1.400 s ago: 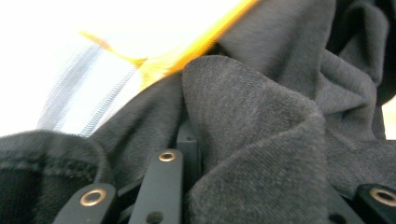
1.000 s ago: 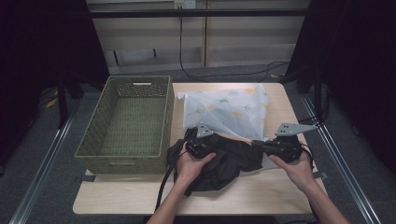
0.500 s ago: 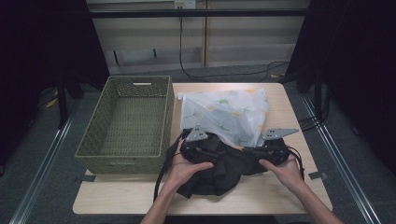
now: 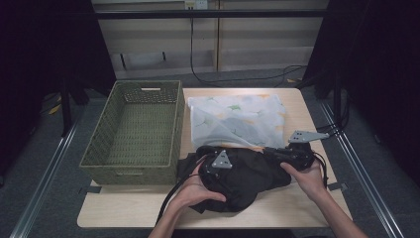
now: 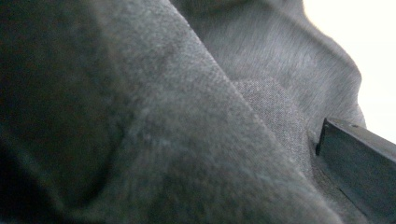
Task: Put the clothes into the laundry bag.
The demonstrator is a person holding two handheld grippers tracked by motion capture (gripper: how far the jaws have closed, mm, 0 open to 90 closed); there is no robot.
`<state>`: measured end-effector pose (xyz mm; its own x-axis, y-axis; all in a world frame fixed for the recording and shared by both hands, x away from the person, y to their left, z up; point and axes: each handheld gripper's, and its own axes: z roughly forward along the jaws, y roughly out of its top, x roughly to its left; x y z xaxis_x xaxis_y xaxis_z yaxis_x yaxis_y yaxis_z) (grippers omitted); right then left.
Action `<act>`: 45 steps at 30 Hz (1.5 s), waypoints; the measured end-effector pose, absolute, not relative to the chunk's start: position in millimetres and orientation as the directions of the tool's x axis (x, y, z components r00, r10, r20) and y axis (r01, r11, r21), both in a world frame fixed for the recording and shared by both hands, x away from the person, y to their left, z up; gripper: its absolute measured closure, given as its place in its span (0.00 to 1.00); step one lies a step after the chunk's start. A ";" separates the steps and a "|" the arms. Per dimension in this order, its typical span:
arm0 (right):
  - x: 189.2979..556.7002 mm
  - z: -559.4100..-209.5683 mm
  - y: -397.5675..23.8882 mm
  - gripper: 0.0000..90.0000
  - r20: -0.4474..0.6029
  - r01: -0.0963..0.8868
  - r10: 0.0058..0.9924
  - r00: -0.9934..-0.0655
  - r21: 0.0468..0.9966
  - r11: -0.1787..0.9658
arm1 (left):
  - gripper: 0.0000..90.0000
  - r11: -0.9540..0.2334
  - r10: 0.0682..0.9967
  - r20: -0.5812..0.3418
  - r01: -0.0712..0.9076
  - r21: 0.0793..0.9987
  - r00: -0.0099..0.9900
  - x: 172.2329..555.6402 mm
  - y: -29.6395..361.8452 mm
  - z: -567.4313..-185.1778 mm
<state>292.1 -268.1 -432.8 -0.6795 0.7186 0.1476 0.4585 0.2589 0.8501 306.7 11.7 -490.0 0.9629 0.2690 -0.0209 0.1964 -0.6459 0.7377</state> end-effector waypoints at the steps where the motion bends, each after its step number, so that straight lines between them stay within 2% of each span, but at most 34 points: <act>1: 292.3 -432.5 -269.4 0.98 0.149 0.461 0.723 -0.675 0.850 0.254 | 0.00 -0.659 0.270 -0.009 0.192 0.727 0.963 305.2 10.9 -490.2; 2: 292.4 -432.5 -270.1 0.97 0.149 0.461 0.722 -0.675 0.850 0.256 | 0.00 -0.671 0.263 -0.001 0.184 0.719 0.965 305.1 10.3 -491.4; 3: 292.3 -432.4 -271.2 0.95 0.146 0.459 0.723 -0.675 0.851 0.257 | 0.00 -0.716 0.245 0.052 0.145 0.683 0.968 305.7 8.6 -493.4; 5: 291.7 -431.5 -274.7 0.89 0.147 0.461 0.728 -0.670 0.851 0.253 | 0.00 -0.740 0.257 0.087 0.138 0.658 0.962 304.4 5.4 -494.6; 11: 292.4 -432.1 -286.8 0.62 0.088 0.456 0.771 -0.631 0.846 0.276 | 0.20 -0.702 0.314 0.092 0.166 0.693 0.945 302.8 8.8 -494.5; 13: 294.3 -434.4 -287.9 0.60 0.063 0.453 0.772 -0.633 0.838 0.303 | 0.23 -0.695 0.326 0.078 0.183 0.695 0.942 304.6 10.2 -492.7; 15: 298.1 -437.8 -286.9 0.54 0.044 0.461 0.782 -0.622 0.827 0.320 | 0.31 -0.683 0.342 0.068 0.198 0.703 0.937 307.5 12.6 -491.3; 17: 301.8 -442.2 -284.3 0.55 0.037 0.465 0.773 -0.633 0.816 0.342 | 0.40 -0.680 0.356 0.070 0.207 0.703 0.932 309.6 14.9 -489.9; 23: 304.3 -449.8 -272.2 0.54 -0.005 0.493 0.761 -0.649 0.759 0.426 | 0.53 -0.649 0.389 0.060 0.228 0.726 0.919 311.7 16.3 -488.4; 24: 304.9 -451.0 -271.8 0.55 0.008 0.504 0.764 -0.646 0.756 0.418 | 0.55 -0.658 0.385 0.061 0.227 0.718 0.921 312.2 18.4 -486.3; 27: 306.4 -452.3 -273.9 0.81 0.035 0.511 0.765 -0.643 0.764 0.395 | 0.60 -0.621 0.404 0.024 0.255 0.741 0.914 313.0 20.9 -484.5; 30: 304.8 -447.1 -277.0 0.96 0.081 0.497 0.750 -0.656 0.795 0.348 | 0.64 -0.541 0.421 -0.058 0.302 0.785 0.905 319.2 28.0 -481.0; 32: 302.4 -439.2 -277.7 0.98 0.099 0.486 0.754 -0.649 0.817 0.311 | 0.68 -0.482 0.436 -0.122 0.345 0.805 0.892 326.3 34.7 -478.1; 36: 295.8 -421.3 -275.3 0.99 0.121 0.444 0.727 -0.676 0.854 0.271 | 0.71 -0.469 0.473 -0.090 0.337 0.817 0.876 325.8 33.7 -474.0; 45: 285.8 -402.3 -268.7 0.99 0.112 0.402 0.702 -0.704 0.877 0.263 | 0.74 -0.348 0.522 -0.129 0.349 0.870 0.843 329.7 46.8 -450.1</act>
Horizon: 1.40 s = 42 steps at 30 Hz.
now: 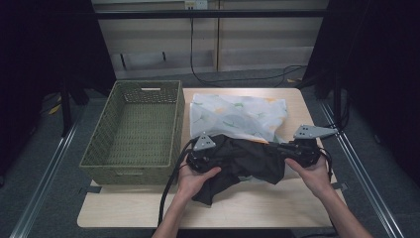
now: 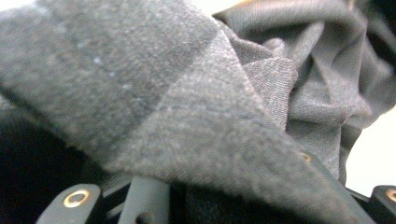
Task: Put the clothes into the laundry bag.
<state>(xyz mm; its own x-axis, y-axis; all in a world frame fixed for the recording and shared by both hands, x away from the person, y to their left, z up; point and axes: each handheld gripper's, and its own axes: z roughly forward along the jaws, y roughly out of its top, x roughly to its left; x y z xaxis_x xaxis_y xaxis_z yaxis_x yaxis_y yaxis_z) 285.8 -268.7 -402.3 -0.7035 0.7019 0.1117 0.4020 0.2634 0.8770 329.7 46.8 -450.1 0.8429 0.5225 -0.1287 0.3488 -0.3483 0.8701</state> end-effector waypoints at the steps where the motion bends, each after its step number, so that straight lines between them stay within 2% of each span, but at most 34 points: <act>1: 286.1 -403.0 -268.6 0.99 0.112 0.402 0.702 -0.704 0.877 0.263 | 0.75 -0.328 0.529 -0.139 0.353 0.877 0.837 330.9 49.2 -444.8; 4: 287.1 -406.8 -267.9 0.99 0.123 0.416 0.704 -0.700 0.871 0.261 | 0.76 -0.304 0.549 -0.136 0.349 0.886 0.825 332.9 51.8 -435.1; 7: 286.0 -407.6 -261.8 0.99 0.127 0.419 0.696 -0.707 0.868 0.267 | 0.76 -0.321 0.552 -0.131 0.355 0.878 0.824 335.1 42.9 -441.2; 11: 280.7 -399.6 -256.3 0.99 0.129 0.399 0.677 -0.724 0.879 0.259 | 0.76 -0.452 0.529 -0.044 0.325 0.831 0.847 333.5 20.0 -457.5; 13: 278.5 -395.5 -254.7 0.99 0.132 0.390 0.667 -0.734 0.885 0.255 | 0.76 -0.472 0.540 -0.020 0.323 0.820 0.841 333.5 12.6 -460.7; 18: 275.2 -391.7 -258.1 0.99 0.139 0.385 0.664 -0.735 0.891 0.240 | 0.77 -0.335 0.580 -0.105 0.353 0.874 0.808 339.2 25.7 -445.5; 23: 278.7 -396.4 -262.7 1.00 0.163 0.403 0.671 -0.723 0.889 0.217 | 0.78 -0.218 0.582 -0.158 0.340 0.915 0.798 336.0 40.4 -420.2; 26: 276.8 -398.4 -253.7 0.99 0.163 0.404 0.663 -0.731 0.886 0.227 | 0.78 -0.168 0.620 -0.159 0.328 0.930 0.769 334.5 43.0 -414.3; 30: 274.0 -395.7 -240.1 1.00 0.156 0.395 0.648 -0.746 0.887 0.241 | 0.78 -0.177 0.649 -0.140 0.327 0.928 0.748 338.6 35.6 -422.7; 33: 270.1 -390.5 -234.2 0.99 0.167 0.384 0.624 -0.763 0.894 0.231 | 0.78 -0.228 0.672 -0.080 0.308 0.924 0.736 338.1 25.1 -431.4; 34: 268.9 -388.0 -232.9 0.99 0.179 0.384 0.617 -0.766 0.897 0.217 | 0.78 -0.280 0.684 -0.017 0.284 0.917 0.729 337.2 17.7 -434.4; 38: 265.2 -378.4 -230.1 0.99 0.199 0.376 0.600 -0.775 0.908 0.185 | 0.78 -0.384 0.686 0.084 0.262 0.885 0.723 339.2 -2.3 -443.0; 39: 264.2 -376.7 -230.1 0.99 0.199 0.372 0.598 -0.777 0.910 0.180 | 0.78 -0.378 0.670 0.070 0.259 0.889 0.739 340.8 -3.6 -443.6; 42: 263.5 -377.3 -233.3 0.99 0.202 0.370 0.596 -0.777 0.913 0.173 | 0.78 -0.240 0.655 -0.096 0.327 0.914 0.749 346.2 7.6 -438.8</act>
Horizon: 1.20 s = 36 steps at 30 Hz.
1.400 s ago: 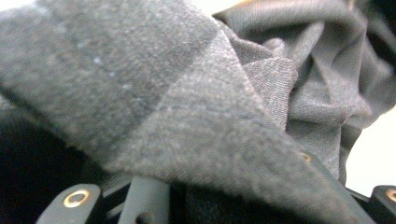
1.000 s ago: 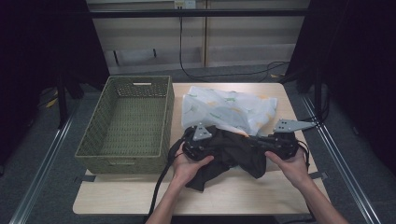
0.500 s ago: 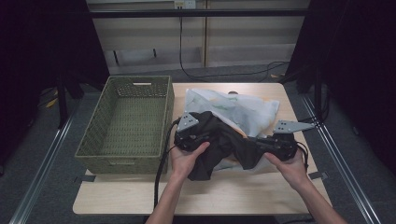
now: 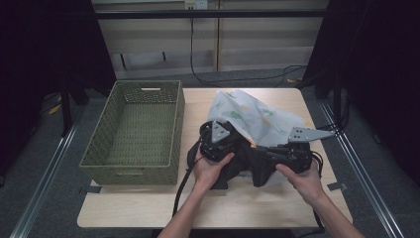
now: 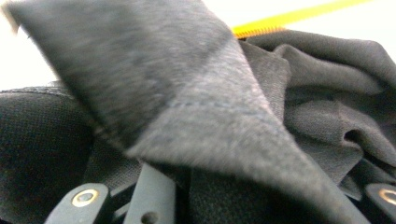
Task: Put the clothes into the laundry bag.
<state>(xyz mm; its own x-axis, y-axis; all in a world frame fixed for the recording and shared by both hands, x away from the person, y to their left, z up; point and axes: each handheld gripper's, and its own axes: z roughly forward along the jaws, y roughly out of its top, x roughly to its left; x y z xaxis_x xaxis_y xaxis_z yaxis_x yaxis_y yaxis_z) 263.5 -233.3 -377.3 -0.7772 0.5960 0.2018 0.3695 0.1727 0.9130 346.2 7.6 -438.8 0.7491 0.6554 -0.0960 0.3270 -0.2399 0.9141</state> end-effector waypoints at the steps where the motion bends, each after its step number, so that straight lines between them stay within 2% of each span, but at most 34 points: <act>1: 264.3 -379.0 -235.4 0.99 0.206 0.372 0.596 -0.776 0.913 0.168 | 0.78 -0.201 0.645 -0.125 0.325 0.924 0.754 345.7 11.8 -436.2; 6: 268.2 -385.3 -241.8 0.99 0.209 0.376 0.600 -0.772 0.912 0.167 | 0.78 -0.086 0.624 -0.194 0.313 0.946 0.757 336.7 30.9 -414.8; 11: 270.8 -389.7 -245.0 0.96 0.175 0.356 0.616 -0.768 0.917 0.182 | 0.79 -0.101 0.625 -0.134 0.250 0.963 0.769 325.9 43.5 -395.9; 16: 272.6 -392.4 -247.9 0.82 0.142 0.354 0.649 -0.748 0.911 0.209 | 0.78 -0.113 0.629 -0.146 0.277 0.954 0.763 330.4 47.2 -402.8; 22: 277.0 -401.1 -255.1 0.75 0.093 0.366 0.696 -0.712 0.895 0.254 | 0.78 -0.124 0.624 -0.175 0.317 0.940 0.762 336.8 45.8 -421.4; 27: 280.7 -408.4 -265.7 0.65 0.060 0.383 0.733 -0.677 0.880 0.282 | 0.78 -0.121 0.623 -0.185 0.327 0.937 0.760 338.4 45.5 -423.2; 31: 282.2 -416.0 -267.4 0.62 0.036 0.401 0.741 -0.671 0.858 0.321 | 0.78 -0.140 0.622 -0.168 0.320 0.937 0.765 338.9 46.6 -422.5; 32: 282.9 -417.5 -267.4 0.66 0.033 0.405 0.745 -0.666 0.855 0.324 | 0.78 -0.143 0.622 -0.165 0.318 0.937 0.765 339.0 46.8 -422.4; 33: 283.7 -418.4 -268.0 0.78 0.039 0.410 0.745 -0.666 0.853 0.323 | 0.78 -0.134 0.624 -0.171 0.320 0.938 0.763 338.9 46.6 -422.3; 35: 284.0 -418.2 -269.2 0.90 0.058 0.416 0.740 -0.670 0.855 0.310 | 0.78 -0.123 0.635 -0.176 0.323 0.938 0.752 340.1 48.5 -421.6; 36: 283.3 -417.2 -270.1 0.92 0.067 0.413 0.737 -0.673 0.860 0.299 | 0.79 -0.112 0.640 -0.179 0.321 0.940 0.748 340.7 49.5 -420.8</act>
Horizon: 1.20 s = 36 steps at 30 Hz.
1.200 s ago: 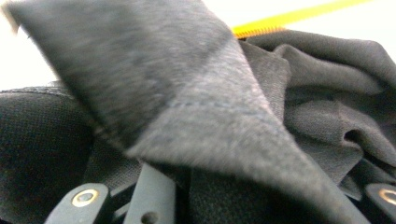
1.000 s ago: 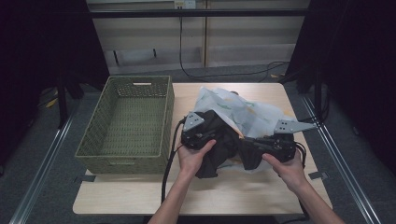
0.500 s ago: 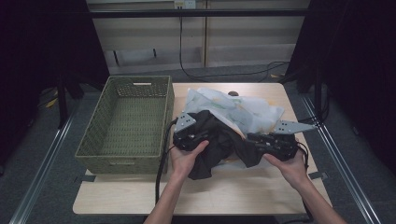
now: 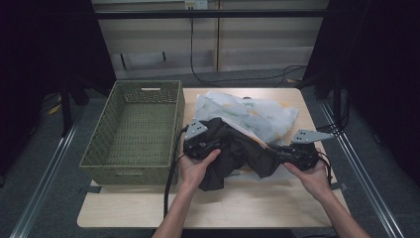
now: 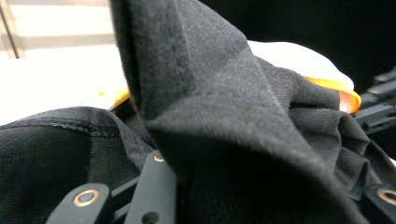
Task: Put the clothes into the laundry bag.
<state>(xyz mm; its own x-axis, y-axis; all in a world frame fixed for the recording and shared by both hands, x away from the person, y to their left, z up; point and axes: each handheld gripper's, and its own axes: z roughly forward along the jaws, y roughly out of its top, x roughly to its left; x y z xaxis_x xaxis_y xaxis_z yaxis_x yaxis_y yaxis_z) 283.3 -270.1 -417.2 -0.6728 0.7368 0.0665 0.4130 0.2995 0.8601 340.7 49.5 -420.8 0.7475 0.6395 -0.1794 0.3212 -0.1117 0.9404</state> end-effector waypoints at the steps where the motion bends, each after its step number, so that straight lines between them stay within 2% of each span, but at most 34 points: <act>1: 282.1 -415.5 -271.2 0.95 0.077 0.411 0.735 -0.674 0.866 0.286 | 0.79 -0.094 0.646 -0.196 0.332 0.939 0.737 341.2 50.1 -419.0; 7: 268.7 -402.8 -263.3 0.98 0.160 0.419 0.690 -0.706 0.880 0.224 | 0.79 -0.083 0.705 -0.143 0.281 0.956 0.695 336.3 51.4 -400.7; 12: 253.6 -389.9 -244.8 0.99 0.211 0.427 0.636 -0.743 0.880 0.207 | 0.79 -0.179 0.726 -0.045 0.251 0.951 0.687 340.3 35.4 -407.4; 15: 248.9 -384.6 -243.9 0.99 0.233 0.425 0.619 -0.750 0.887 0.182 | 0.79 -0.253 0.699 -0.020 0.273 0.928 0.715 346.5 19.2 -430.3; 17: 248.7 -386.6 -245.9 0.99 0.228 0.426 0.629 -0.744 0.886 0.183 | 0.79 -0.262 0.653 -0.050 0.287 0.921 0.755 350.3 11.7 -447.2; 20: 252.9 -401.7 -252.9 0.99 0.244 0.458 0.645 -0.724 0.869 0.186 | 0.78 -0.359 0.595 -0.060 0.331 0.873 0.802 351.9 -6.3 -474.0; 22: 256.8 -416.0 -258.2 0.99 0.278 0.498 0.656 -0.702 0.850 0.172 | 0.78 -0.399 0.565 -0.060 0.336 0.853 0.823 349.3 -14.6 -483.3; 28: 264.1 -434.4 -263.5 0.98 0.245 0.514 0.690 -0.682 0.831 0.213 | 0.74 -0.415 0.543 -0.051 0.321 0.852 0.838 344.8 -21.7 -487.3; 32: 264.3 -434.1 -260.7 0.83 0.203 0.499 0.715 -0.669 0.835 0.230 | 0.62 -0.418 0.523 -0.054 0.311 0.854 0.851 337.7 -24.9 -485.6; 36: 266.2 -423.7 -256.4 0.70 0.143 0.455 0.736 -0.662 0.857 0.243 | 0.47 -0.383 0.491 -0.117 0.335 0.861 0.863 325.1 -25.8 -480.9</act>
